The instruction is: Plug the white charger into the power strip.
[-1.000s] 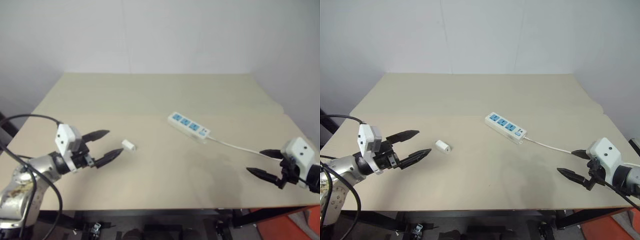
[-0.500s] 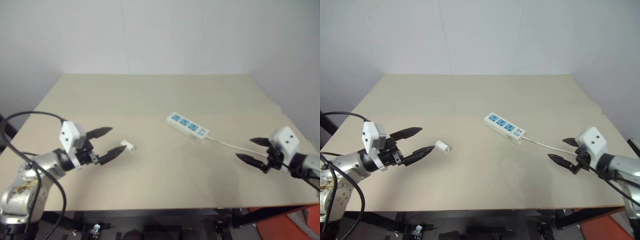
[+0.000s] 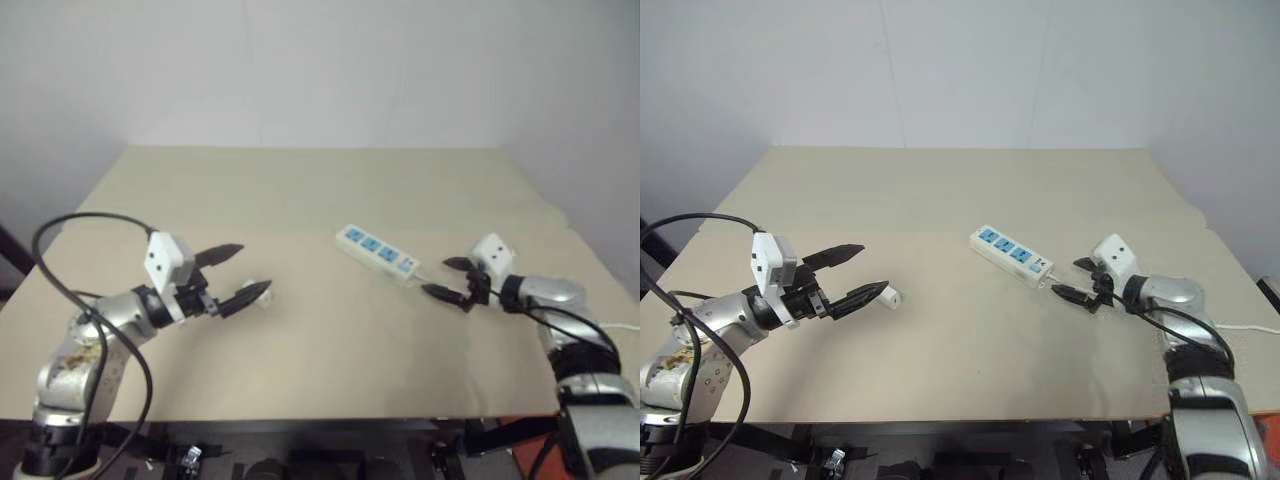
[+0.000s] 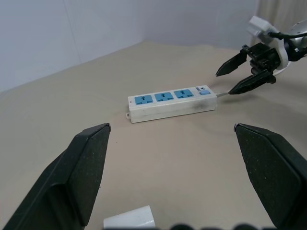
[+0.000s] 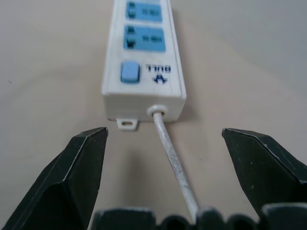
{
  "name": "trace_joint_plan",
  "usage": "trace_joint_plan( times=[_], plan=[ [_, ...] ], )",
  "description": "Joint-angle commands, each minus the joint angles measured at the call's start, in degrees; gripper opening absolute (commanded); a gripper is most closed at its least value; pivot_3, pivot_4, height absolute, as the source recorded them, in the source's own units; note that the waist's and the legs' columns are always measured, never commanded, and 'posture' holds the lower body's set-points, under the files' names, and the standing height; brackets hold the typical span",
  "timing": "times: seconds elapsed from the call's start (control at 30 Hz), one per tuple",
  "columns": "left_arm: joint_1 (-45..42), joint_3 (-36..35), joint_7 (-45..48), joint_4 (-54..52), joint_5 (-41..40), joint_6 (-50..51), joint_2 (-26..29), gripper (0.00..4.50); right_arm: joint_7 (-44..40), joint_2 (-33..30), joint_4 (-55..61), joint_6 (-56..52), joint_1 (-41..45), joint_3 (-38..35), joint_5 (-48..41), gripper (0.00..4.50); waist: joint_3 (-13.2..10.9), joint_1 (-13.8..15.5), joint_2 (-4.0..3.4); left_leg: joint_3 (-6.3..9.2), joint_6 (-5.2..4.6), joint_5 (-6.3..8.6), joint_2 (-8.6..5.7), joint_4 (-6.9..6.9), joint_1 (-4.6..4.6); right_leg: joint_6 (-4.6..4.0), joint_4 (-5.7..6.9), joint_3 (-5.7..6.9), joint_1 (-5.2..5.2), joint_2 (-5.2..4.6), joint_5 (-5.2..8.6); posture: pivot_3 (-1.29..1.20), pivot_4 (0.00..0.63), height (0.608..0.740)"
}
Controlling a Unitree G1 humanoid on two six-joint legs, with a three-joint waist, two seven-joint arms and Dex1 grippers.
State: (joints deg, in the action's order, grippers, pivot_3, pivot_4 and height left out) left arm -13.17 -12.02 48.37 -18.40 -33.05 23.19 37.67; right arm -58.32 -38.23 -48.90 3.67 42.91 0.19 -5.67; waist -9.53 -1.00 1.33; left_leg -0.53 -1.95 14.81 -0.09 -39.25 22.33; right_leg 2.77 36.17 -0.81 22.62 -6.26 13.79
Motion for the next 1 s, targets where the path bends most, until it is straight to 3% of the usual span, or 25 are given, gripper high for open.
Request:
trace_joint_plan(
  times=[0.03, 0.17, 0.6, 0.77, 1.0],
  plan=[
    [-0.8, -0.2, 0.1, -0.8, 0.2, -1.8, -0.1, 4.5, 0.5, 0.0, -8.2, 3.8, 4.8, 1.1, 3.1, 4.48, 0.0, 0.0, 0.0, 0.0, 0.01, 0.0, 0.0, 0.0, -0.01, 0.0, 0.02, 0.01, 0.0, 0.0, 0.0, 0.0, 0.15, 0.74],
    [-0.3, -0.1, 0.1, -1.2, 0.2, -2.0, -0.2, 4.5, -1.7, 0.9, -15.1, 4.8, 8.6, 2.4, 5.4, 4.48, 0.0, 0.0, 0.0, 0.01, 0.03, -0.01, 0.0, 0.04, 0.01, 0.0, -0.02, 0.01, 0.0, 0.0, 0.0, 0.0, 0.15, 0.74],
    [0.4, 0.6, 0.2, -1.2, 0.8, -2.8, -0.5, 4.5, -6.3, 1.9, -13.9, 8.9, 8.0, 2.6, 6.5, 0.02, 0.0, -0.2, -0.01, 0.02, 0.06, -0.03, 0.02, 0.11, -0.02, -0.02, 0.0, 0.0, 0.01, -0.01, -0.01, 0.0, 0.15, 0.74],
    [-0.2, 1.1, 0.8, -0.8, 1.0, -2.8, -0.7, 4.5, -8.7, 0.5, -4.6, 7.4, 1.9, 1.4, 4.0, 0.02, 0.0, -0.1, -0.01, 0.03, 0.07, -0.04, 0.04, 0.14, -0.02, -0.02, 0.0, 0.0, 0.02, -0.01, -0.01, 0.0, 0.15, 0.74],
    [-0.6, 1.0, 1.5, -0.2, 0.8, -2.7, -0.5, 4.5, -11.2, -5.3, 23.5, 0.2, -18.3, -2.4, -3.0, 0.02, 0.0, 0.4, -0.01, 0.09, 0.07, -0.03, 0.0, 0.18, 0.01, -0.01, -0.04, 0.05, 0.0, -0.12, -0.01, 0.0, 0.15, 0.74]
  ],
)
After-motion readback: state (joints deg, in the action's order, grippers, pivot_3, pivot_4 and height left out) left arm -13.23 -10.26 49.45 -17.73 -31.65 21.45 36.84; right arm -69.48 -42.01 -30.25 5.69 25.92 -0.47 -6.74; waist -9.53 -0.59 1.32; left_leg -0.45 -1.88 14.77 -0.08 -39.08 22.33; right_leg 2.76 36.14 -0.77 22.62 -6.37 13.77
